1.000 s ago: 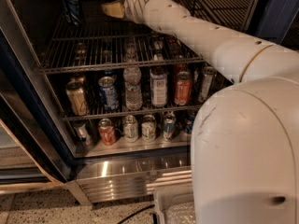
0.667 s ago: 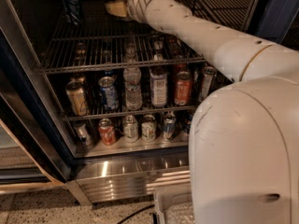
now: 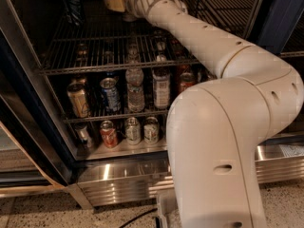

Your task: Pick 7up can from top shelf of fridge

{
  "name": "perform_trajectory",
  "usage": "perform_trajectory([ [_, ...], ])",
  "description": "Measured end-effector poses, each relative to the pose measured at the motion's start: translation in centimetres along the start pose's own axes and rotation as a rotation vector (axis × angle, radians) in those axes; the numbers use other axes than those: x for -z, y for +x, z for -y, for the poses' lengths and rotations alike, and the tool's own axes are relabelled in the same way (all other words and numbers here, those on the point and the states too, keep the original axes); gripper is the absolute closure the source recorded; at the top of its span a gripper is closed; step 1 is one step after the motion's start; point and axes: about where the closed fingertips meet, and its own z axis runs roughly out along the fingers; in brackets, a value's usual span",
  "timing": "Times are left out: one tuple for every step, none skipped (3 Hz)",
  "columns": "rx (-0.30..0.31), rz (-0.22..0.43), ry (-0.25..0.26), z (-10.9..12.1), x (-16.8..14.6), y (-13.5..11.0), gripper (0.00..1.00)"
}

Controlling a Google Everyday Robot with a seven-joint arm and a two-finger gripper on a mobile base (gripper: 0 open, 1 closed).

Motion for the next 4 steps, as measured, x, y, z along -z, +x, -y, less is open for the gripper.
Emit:
perform_trajectory([
  [0.001, -0.007, 0.023, 1.46, -0.72, 0.51, 0.16],
  [0.006, -0.009, 0.024, 1.63, -1.14, 0.50, 0.16],
  [0.006, -0.009, 0.024, 1.63, -1.14, 0.50, 0.34],
  [0.006, -0.009, 0.024, 1.62, -1.14, 0.51, 0.59],
])
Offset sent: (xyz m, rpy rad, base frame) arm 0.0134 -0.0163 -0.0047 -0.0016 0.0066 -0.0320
